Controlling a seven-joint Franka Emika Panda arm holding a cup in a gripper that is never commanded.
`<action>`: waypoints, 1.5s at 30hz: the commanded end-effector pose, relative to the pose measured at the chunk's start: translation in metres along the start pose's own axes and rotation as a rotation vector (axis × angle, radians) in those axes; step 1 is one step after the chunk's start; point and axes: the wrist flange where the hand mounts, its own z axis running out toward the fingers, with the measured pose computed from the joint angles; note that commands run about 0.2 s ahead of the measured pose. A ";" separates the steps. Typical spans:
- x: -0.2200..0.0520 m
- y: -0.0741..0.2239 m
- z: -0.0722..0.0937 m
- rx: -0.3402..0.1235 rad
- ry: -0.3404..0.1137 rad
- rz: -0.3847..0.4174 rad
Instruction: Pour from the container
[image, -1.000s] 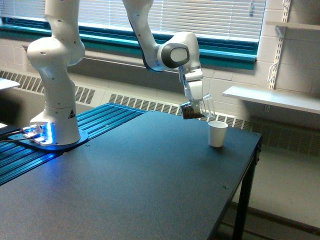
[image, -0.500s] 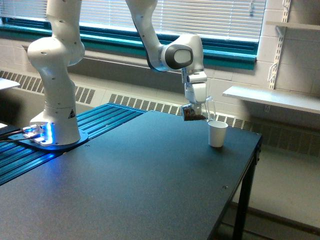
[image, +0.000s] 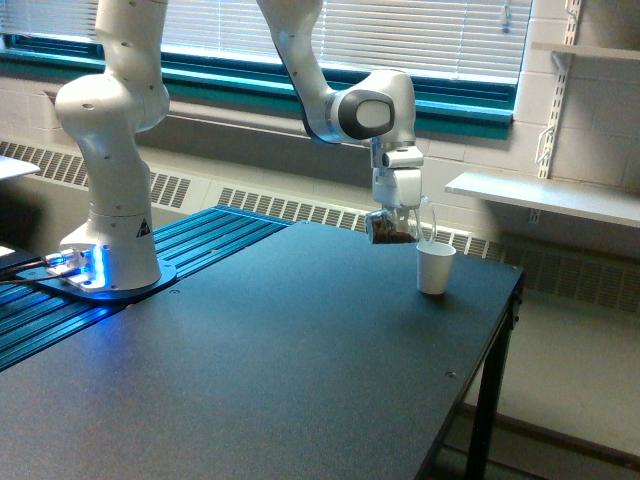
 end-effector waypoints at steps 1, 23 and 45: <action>0.003 -0.007 0.001 -0.013 -0.010 -0.063; 0.010 -0.012 0.007 -0.053 -0.048 -0.112; 0.025 -0.016 0.009 -0.078 -0.069 -0.140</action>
